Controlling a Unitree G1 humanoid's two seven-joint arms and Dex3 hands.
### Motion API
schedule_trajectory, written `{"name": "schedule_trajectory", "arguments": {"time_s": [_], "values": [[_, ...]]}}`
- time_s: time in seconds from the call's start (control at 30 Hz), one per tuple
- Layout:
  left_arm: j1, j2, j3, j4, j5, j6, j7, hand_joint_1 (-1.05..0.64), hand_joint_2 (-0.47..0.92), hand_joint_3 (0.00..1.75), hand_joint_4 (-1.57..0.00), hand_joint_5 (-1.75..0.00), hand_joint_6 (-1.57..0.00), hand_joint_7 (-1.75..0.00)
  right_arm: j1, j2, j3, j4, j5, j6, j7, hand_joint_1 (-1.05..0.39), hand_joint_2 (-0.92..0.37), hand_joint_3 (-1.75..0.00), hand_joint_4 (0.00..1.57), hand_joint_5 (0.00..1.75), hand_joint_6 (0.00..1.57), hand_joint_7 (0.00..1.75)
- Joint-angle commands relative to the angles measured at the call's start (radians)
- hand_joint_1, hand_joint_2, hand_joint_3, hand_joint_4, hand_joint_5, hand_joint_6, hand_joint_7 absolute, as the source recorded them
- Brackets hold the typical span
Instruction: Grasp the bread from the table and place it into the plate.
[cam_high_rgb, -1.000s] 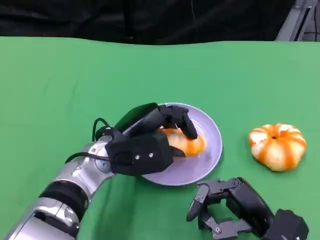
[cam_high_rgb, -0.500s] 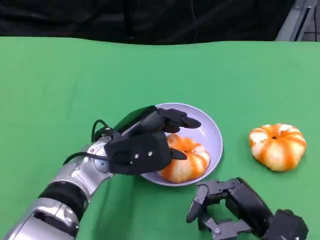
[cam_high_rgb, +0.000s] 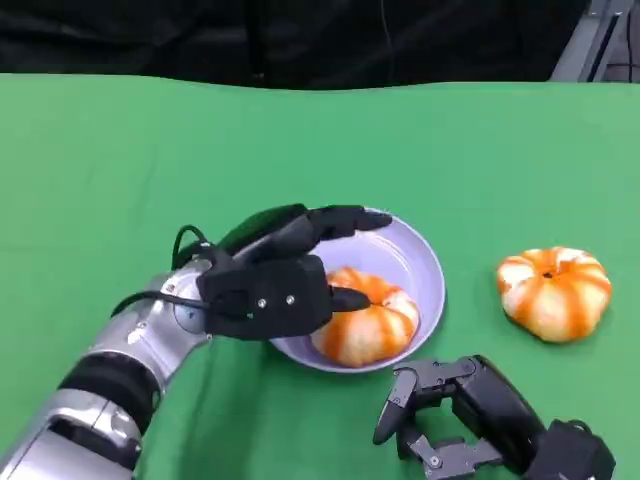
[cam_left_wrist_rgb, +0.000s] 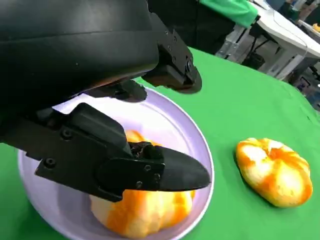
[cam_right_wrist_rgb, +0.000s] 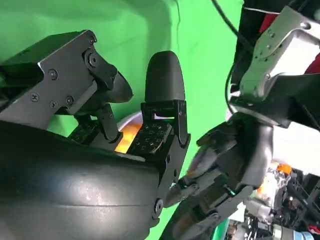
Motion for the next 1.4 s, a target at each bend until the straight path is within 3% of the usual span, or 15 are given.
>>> {"name": "schedule_trajectory", "arguments": {"time_s": [0.03, 0.6, 0.7, 0.9, 1.17, 1.4], "values": [[-0.012, 0.017, -0.002, -0.019, -0.005, 0.01, -0.015, -1.0, 0.92, 0.51, -0.34, 0.0, -0.31, 0.0, 0.002, -0.014, 0.0, 0.01, -0.007, -0.012, -0.011, 0.12, -0.45, -1.23, 1.0, 1.41, 1.01, 1.07], [0.008, 0.032, 0.015, -0.067, -0.014, -0.006, 0.001, -1.0, 0.92, 0.55, -0.37, -0.01, -0.32, 0.0, 0.0, -0.012, -0.006, 0.017, 0.011, -0.007, 0.006, 0.13, -0.45, -1.23, 0.99, 1.41, 1.03, 1.07], [0.104, 0.053, 0.113, -0.137, -0.058, -0.096, 0.192, -0.86, 0.92, 0.5, -0.45, -0.04, -0.36, -0.02, 0.008, -0.01, -0.008, 0.01, 0.036, 0.02, 0.033, 0.12, -0.47, -1.23, 1.0, 1.43, 1.03, 1.07], [0.131, 0.055, 0.135, -0.155, -0.058, -0.121, 0.25, -0.81, 0.92, 0.47, -0.5, -0.04, -0.38, -0.02, 0.009, -0.014, -0.01, 0.01, 0.044, 0.015, 0.045, 0.12, -0.48, -1.22, 0.99, 1.45, 1.02, 1.08], [0.169, 0.068, 0.16, -0.214, -0.085, -0.105, 0.248, -0.76, 0.92, 0.44, -0.55, -0.04, -0.41, -0.02, 0.011, -0.019, -0.011, 0.014, 0.04, 0.005, 0.044, 0.13, -0.48, -1.21, 1.0, 1.42, 1.01, 1.08], [0.236, 0.077, 0.226, -0.265, -0.228, -0.137, 0.151, -0.72, 0.92, 0.37, -0.62, -0.04, -0.43, -0.02, 0.013, -0.019, -0.01, 0.02, 0.037, -0.008, 0.04, 0.12, -0.5, -1.19, 1.01, 1.41, 1.01, 1.09]]}}
